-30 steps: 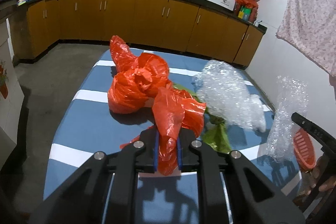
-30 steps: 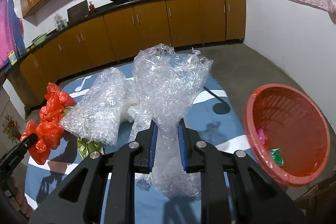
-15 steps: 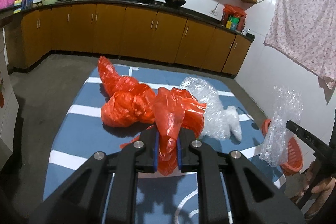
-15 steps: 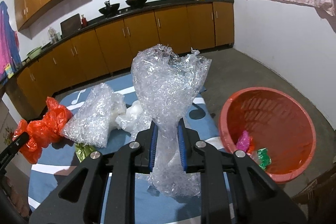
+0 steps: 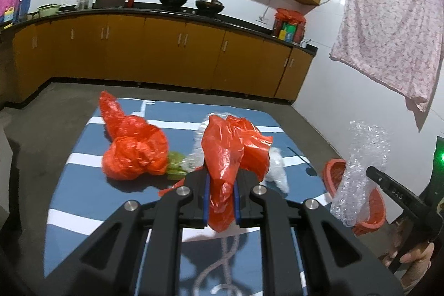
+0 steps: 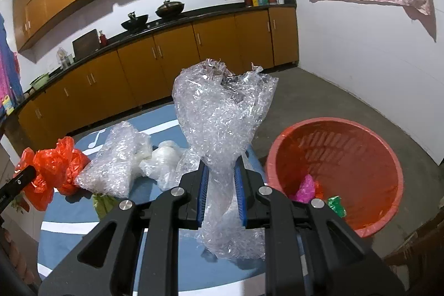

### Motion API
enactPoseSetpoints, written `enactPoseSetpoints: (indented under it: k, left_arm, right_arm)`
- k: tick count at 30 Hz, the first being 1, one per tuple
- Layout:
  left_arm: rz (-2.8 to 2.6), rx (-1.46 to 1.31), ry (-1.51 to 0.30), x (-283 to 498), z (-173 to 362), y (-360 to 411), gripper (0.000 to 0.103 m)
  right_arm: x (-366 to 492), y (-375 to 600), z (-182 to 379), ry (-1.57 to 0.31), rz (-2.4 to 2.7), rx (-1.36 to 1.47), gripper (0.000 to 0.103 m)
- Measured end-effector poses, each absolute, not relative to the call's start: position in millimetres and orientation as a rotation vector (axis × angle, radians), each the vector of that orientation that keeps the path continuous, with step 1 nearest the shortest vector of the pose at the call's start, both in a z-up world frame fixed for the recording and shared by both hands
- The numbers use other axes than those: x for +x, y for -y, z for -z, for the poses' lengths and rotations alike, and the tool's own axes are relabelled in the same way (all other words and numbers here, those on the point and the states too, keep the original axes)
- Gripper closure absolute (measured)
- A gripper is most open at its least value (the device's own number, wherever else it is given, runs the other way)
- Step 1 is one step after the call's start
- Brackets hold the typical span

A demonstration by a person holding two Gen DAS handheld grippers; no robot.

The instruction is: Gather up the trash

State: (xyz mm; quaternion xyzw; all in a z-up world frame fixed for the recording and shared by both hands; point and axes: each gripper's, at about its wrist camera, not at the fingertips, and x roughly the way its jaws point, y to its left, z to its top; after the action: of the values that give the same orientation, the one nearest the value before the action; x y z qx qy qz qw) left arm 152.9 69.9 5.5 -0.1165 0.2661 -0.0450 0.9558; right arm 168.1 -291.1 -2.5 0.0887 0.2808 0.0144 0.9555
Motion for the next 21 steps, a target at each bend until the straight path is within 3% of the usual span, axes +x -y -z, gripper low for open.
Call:
enactPoseSetpoints:
  k: [21]
  left_arm:
    - [0.403,-0.183,-0.572,213,0,91,0.089]
  right_arm:
    - [149,400,2,-0.522,0.220,0.224,0.084]
